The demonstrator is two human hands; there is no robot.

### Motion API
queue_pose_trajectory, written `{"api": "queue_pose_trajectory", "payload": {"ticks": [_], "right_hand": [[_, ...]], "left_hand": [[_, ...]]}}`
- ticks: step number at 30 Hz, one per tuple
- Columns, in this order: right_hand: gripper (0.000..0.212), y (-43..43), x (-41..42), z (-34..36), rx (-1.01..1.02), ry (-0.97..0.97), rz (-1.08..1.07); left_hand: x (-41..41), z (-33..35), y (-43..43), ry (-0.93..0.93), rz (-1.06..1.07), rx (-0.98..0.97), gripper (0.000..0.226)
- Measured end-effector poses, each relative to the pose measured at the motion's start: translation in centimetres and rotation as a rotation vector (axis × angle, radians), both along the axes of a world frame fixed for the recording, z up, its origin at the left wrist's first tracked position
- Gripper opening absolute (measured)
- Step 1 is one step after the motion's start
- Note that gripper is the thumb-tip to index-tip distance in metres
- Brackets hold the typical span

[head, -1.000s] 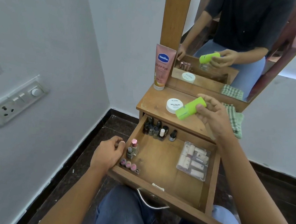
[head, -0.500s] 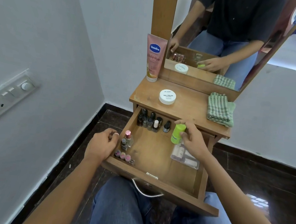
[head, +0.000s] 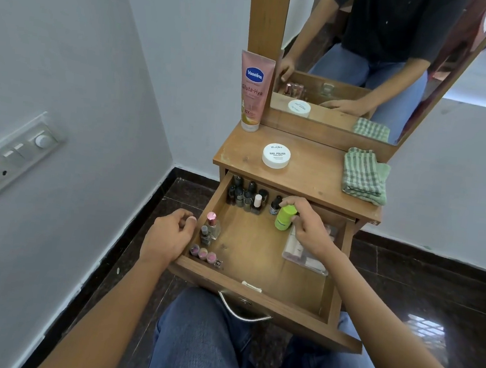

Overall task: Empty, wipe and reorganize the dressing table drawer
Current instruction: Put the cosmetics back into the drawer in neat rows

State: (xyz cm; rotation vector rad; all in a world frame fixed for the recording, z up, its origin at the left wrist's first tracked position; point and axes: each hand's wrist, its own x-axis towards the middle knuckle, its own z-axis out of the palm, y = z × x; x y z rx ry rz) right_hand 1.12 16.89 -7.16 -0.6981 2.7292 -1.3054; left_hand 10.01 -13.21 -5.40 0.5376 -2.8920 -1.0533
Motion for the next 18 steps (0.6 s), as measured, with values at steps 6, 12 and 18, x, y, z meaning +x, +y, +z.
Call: {"api": "queue_pose_trajectory", "payload": {"ticks": [6, 12, 18], "right_hand": [[0.058, -0.3, 0.4, -0.8, -0.014, -0.009, -0.062], [0.06, -1.6, 1.8, -1.8, -0.134, -0.112, -0.312], [0.055, -3.0, 0.7, -2.8, -0.004, -0.144, -0.532]], "left_hand": [[0.0, 0.1, 0.1, -0.001, -0.001, 0.003, 0.026], [0.0, 0.1, 0.1, 0.007, -0.003, 0.006, 0.026], [0.0, 0.0, 0.0, 0.006, -0.004, 0.005, 0.027]]}}
